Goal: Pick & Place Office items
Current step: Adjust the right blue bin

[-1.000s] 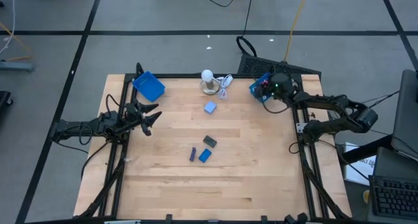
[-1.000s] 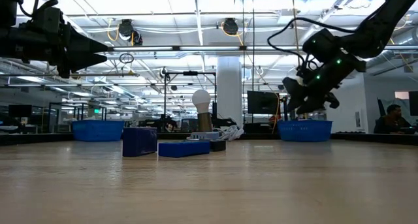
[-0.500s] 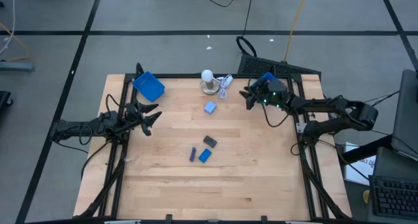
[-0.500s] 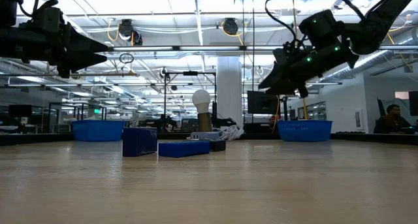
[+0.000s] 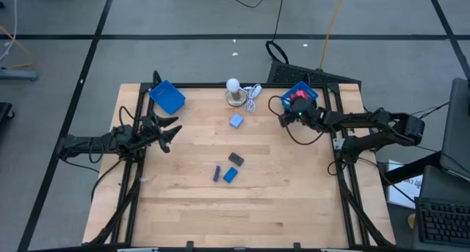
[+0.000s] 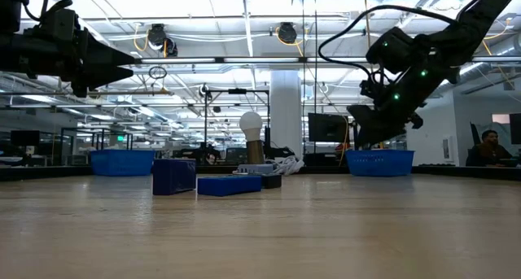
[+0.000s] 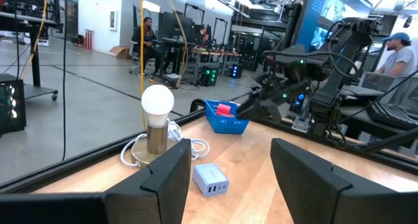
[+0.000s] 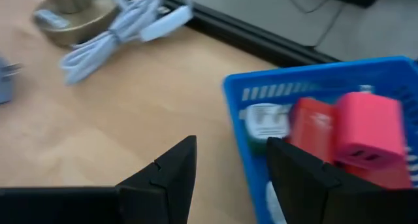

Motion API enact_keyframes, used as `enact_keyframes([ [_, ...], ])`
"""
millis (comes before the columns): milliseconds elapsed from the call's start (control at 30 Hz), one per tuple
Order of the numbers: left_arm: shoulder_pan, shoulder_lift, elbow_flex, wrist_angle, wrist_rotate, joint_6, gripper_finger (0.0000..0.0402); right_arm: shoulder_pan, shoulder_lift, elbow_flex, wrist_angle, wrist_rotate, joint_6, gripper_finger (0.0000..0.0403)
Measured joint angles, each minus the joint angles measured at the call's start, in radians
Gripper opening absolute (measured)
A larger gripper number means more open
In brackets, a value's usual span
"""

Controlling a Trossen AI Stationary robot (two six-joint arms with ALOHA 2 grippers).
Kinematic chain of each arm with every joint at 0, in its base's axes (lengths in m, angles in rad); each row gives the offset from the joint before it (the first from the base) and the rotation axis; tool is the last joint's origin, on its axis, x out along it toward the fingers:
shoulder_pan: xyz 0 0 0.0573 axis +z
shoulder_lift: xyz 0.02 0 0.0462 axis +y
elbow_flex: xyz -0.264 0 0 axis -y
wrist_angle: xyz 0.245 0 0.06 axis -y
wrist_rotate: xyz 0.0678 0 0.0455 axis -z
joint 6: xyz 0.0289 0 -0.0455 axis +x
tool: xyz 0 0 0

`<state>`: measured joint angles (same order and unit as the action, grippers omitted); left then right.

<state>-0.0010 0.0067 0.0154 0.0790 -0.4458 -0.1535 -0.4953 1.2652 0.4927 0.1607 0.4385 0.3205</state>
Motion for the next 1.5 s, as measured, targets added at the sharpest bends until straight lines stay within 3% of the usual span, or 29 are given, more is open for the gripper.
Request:
enact_keyframes([
  [267,0.000,0.000,0.000,0.000,0.000,0.000,0.0214,-0.027,0.000,0.000,-0.071,0.092,0.052,0.0171],
  [533,0.000,0.000,0.000,0.000,0.000,0.000,0.0214,0.017,0.000,0.000,0.070,0.027,-0.024,0.0171],
  [700,0.000,0.000,0.000,0.000,0.000,0.000,0.0214,0.024,0.003,0.000,0.108,-0.168,-0.002,0.0171],
  [800,0.000,0.000,0.000,0.000,0.000,0.000,0.0214,0.010,0.031,0.000,0.069,-0.206,0.032,0.0171],
  [1167,0.000,0.000,0.000,0.000,0.000,0.000,0.0214,-0.016,0.112,-0.001,0.067,-0.001,0.031,0.0171],
  [1500,0.000,0.000,0.000,0.000,0.000,0.000,0.0214,-0.035,0.111,0.000,0.006,0.039,0.103,0.0171],
])
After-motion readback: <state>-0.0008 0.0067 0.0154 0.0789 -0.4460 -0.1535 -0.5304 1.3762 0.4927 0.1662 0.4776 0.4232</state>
